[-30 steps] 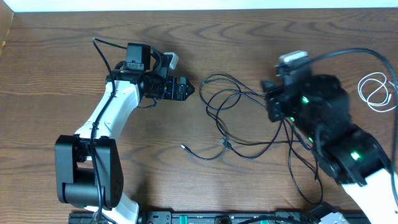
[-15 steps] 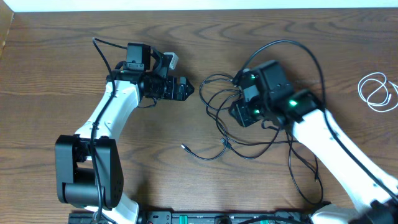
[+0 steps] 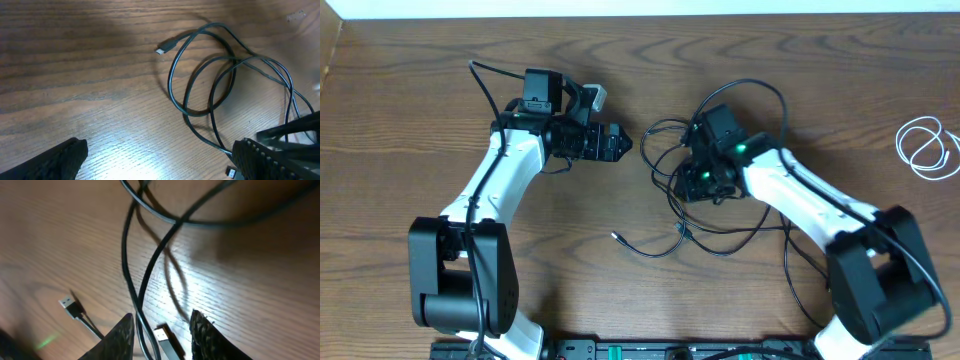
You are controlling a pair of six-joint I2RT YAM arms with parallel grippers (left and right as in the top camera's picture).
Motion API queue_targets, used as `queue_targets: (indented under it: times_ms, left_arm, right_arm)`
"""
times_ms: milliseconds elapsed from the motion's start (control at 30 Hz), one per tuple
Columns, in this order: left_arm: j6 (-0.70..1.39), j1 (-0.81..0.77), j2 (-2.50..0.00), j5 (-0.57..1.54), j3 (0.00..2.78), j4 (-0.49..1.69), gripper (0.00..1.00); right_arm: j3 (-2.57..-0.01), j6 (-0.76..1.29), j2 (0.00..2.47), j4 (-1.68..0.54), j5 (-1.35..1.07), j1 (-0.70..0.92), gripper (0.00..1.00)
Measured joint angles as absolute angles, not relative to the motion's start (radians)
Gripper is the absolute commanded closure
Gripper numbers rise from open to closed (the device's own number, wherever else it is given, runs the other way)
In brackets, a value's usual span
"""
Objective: Untangle cables
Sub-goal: 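Bring the right gripper back to center and lower onto the cables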
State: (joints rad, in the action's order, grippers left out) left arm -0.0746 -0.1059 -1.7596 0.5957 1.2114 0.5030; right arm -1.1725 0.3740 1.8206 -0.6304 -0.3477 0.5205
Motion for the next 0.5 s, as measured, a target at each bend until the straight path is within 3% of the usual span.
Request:
queue_targets:
  times_ms: [233, 300, 367, 500]
  left_arm:
    - [-0.075, -0.106, -1.760, 0.595, 1.211, 0.503, 0.02]
    - [-0.075, -0.106, -1.760, 0.595, 1.211, 0.503, 0.02]
    - [-0.074, -0.106, -1.760, 0.595, 1.211, 0.503, 0.02]
    - [-0.074, -0.106, -1.760, 0.595, 1.211, 0.503, 0.02]
  right_arm:
    - [-1.172, 0.399, 1.896, -0.599, -0.364, 0.556, 0.67]
    - [-1.172, 0.401, 1.898, -0.589, -0.365, 0.556, 0.69]
    - [-1.172, 0.400, 1.898, -0.577, -0.366, 0.556, 0.80]
    - [-1.172, 0.397, 1.898, -0.563, -0.367, 0.555, 0.79]
